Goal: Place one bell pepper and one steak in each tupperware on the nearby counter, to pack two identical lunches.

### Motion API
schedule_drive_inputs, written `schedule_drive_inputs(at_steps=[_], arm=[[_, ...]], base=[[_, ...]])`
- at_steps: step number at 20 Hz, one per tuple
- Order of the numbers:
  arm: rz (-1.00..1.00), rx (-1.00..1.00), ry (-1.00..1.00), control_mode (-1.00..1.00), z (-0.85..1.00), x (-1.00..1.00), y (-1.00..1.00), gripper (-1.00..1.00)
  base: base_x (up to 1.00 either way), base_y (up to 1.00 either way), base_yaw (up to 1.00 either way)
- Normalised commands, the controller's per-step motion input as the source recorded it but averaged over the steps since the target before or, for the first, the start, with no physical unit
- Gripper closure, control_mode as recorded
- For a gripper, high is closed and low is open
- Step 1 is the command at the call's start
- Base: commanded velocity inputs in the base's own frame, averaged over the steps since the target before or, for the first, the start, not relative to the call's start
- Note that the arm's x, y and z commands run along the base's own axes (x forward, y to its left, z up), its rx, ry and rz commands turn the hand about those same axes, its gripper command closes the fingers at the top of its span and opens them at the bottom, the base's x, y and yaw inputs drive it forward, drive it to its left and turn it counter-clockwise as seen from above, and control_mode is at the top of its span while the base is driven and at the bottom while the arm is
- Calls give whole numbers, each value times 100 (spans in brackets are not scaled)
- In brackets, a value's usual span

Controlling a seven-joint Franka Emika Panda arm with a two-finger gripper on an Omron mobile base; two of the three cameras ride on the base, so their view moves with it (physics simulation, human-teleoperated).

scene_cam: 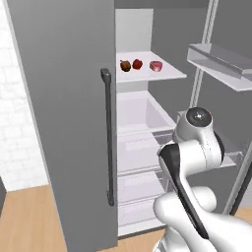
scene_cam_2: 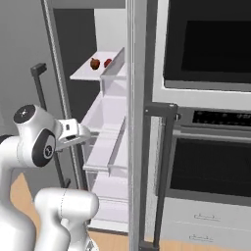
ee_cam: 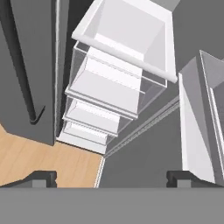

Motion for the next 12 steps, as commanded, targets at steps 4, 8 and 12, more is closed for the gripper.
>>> schedule_drive_inputs(at_steps=[4, 8, 12], arm=[[0, 0, 0, 100, 0, 0, 0, -100], [0, 0, 0, 100, 0, 0, 0, -100], [0, 0, 0, 100, 0, 0, 0, -100]], base=[[40, 38, -30], [47, 51, -27], [40, 40, -21]])
